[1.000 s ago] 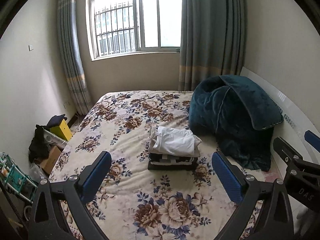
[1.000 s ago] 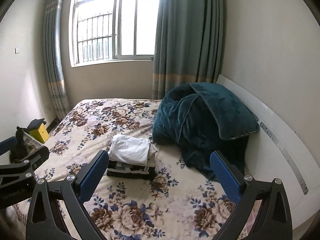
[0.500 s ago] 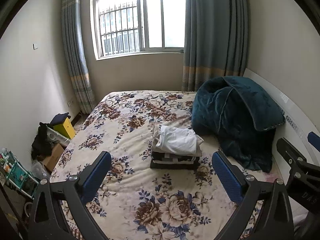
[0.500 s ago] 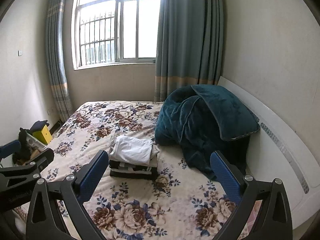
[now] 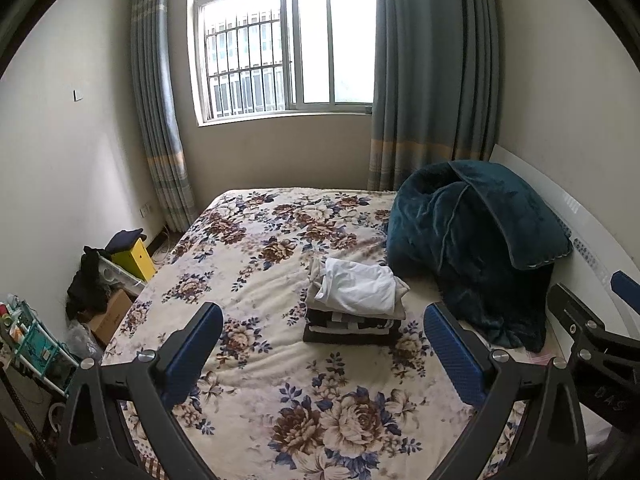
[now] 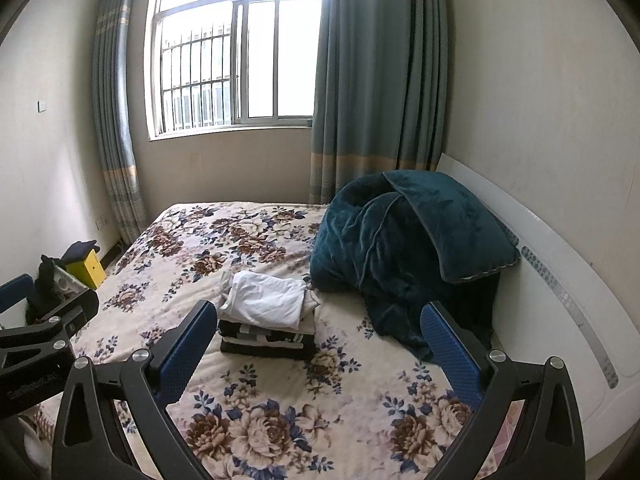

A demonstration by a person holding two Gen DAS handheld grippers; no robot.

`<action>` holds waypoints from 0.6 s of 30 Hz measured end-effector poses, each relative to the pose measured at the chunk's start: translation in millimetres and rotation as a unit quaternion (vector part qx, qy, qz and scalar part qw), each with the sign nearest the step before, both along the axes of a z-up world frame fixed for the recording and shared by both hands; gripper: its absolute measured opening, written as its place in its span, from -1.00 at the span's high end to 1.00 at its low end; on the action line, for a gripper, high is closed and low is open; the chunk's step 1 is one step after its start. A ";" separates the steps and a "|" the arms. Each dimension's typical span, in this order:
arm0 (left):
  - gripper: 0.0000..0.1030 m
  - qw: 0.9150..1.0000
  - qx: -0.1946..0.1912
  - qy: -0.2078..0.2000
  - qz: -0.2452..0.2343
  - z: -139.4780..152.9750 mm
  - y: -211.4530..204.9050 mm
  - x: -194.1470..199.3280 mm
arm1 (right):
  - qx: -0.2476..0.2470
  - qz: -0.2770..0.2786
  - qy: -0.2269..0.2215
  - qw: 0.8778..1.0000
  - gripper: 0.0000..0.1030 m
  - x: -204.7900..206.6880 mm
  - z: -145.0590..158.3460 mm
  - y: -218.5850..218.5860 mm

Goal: Fold small clothes

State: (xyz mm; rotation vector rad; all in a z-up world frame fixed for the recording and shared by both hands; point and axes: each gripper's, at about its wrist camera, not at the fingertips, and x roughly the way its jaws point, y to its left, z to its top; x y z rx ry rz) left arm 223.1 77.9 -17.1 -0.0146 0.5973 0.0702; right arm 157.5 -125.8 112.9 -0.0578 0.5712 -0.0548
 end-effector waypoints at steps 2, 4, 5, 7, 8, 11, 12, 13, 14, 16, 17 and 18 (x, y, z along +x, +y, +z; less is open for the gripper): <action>-1.00 1.000 -0.002 -0.001 0.000 0.9 0.2 0.1 | 0.000 0.001 0.001 1.000 -1.00 -0.7 0.6 -0.2; -1.00 1.000 -0.004 -0.001 0.002 2.0 0.7 0.4 | 0.001 0.000 0.000 1.000 -1.00 -1.9 0.6 -0.3; -1.00 1.000 -0.004 -0.002 0.003 2.1 1.2 1.1 | 0.000 0.000 -0.001 1.000 -1.00 -1.7 0.7 -0.5; -1.00 1.000 -0.004 -0.002 0.006 1.8 2.1 1.1 | 0.002 0.001 0.000 1.000 -1.00 -2.2 0.3 -0.3; -1.00 1.000 -0.004 -0.002 0.006 2.0 2.1 0.9 | 0.002 0.001 -0.001 1.000 -1.00 -2.6 0.6 -0.7; -1.00 1.000 -0.003 -0.003 0.006 2.4 2.2 1.0 | -0.002 0.002 -0.002 1.000 -1.00 -4.4 1.4 -0.1; -1.00 1.000 -0.002 -0.003 0.006 2.1 1.8 0.7 | -0.002 0.003 -0.002 1.000 -1.00 -5.0 1.7 0.1; -1.00 1.000 -0.001 -0.003 0.007 1.6 1.7 0.2 | -0.003 0.003 -0.002 1.000 -1.00 -4.5 1.4 0.9; -1.00 1.000 -0.003 -0.004 0.006 1.5 1.6 0.1 | -0.003 0.002 -0.002 1.000 -1.00 -4.9 1.3 0.9; -1.00 1.000 -0.001 -0.004 0.006 1.7 2.0 0.8 | -0.004 0.004 -0.002 1.000 -1.00 -4.9 1.5 1.7; -1.00 1.000 -0.002 -0.004 0.007 1.1 1.8 0.3 | -0.004 0.003 -0.002 1.000 -1.00 -5.0 1.4 1.8; -1.00 1.000 -0.002 -0.004 0.007 1.3 1.3 0.2 | -0.004 0.004 -0.002 1.000 -1.00 -5.1 1.5 1.4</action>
